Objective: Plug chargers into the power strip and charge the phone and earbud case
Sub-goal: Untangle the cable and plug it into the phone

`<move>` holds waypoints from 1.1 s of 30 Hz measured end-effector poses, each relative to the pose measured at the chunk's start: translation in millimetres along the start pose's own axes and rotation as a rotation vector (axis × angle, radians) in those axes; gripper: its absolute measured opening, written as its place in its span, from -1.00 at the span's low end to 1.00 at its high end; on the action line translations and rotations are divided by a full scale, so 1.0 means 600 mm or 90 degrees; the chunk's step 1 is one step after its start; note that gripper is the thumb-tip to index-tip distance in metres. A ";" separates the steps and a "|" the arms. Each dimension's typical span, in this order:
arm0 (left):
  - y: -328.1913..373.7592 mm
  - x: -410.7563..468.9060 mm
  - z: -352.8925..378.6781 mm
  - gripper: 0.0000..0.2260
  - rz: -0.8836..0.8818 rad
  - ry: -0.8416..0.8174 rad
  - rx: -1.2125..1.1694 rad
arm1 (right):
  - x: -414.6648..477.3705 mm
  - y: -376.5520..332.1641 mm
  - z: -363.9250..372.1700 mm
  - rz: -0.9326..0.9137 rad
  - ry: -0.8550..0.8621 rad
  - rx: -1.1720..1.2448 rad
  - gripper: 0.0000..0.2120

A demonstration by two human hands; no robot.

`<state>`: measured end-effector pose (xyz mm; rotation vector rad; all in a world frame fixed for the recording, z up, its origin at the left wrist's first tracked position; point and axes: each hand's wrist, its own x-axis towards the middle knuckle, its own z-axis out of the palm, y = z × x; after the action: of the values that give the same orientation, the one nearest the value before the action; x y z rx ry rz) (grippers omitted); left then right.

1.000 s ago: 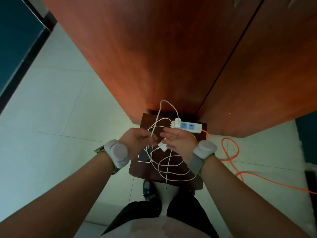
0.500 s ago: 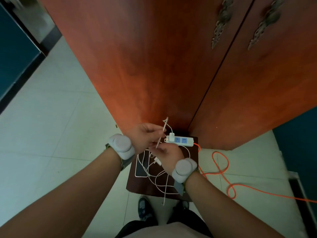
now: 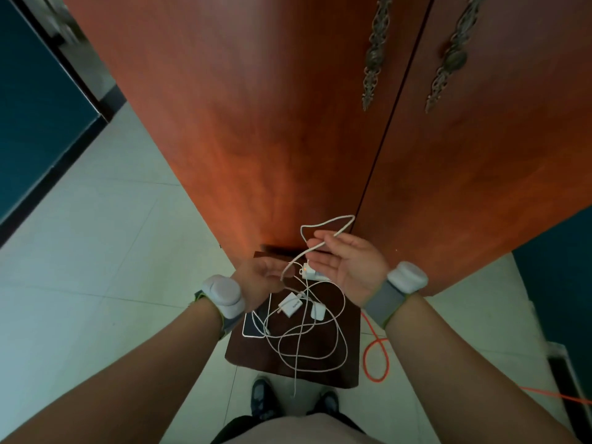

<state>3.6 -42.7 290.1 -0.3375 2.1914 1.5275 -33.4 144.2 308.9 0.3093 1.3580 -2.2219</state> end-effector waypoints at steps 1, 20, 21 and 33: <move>-0.002 -0.003 0.003 -0.75 0.003 0.007 0.039 | 0.000 -0.003 -0.004 -0.001 0.002 0.020 -0.84; 0.103 -0.030 -0.018 -0.89 0.086 0.088 -0.064 | -0.002 0.077 0.030 -0.007 -0.038 -0.299 -0.51; 0.107 -0.029 -0.019 -0.89 0.087 0.075 -0.077 | -0.001 0.085 0.042 -0.024 -0.036 -0.333 -0.51; 0.101 -0.017 -0.033 -0.81 0.093 -0.003 -0.173 | -0.025 0.087 0.090 -0.092 0.008 -0.353 -0.83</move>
<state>-18.5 -39.7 350.7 -0.2626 2.0443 1.9093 11.1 82.4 301.5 0.0233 1.9778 -1.8474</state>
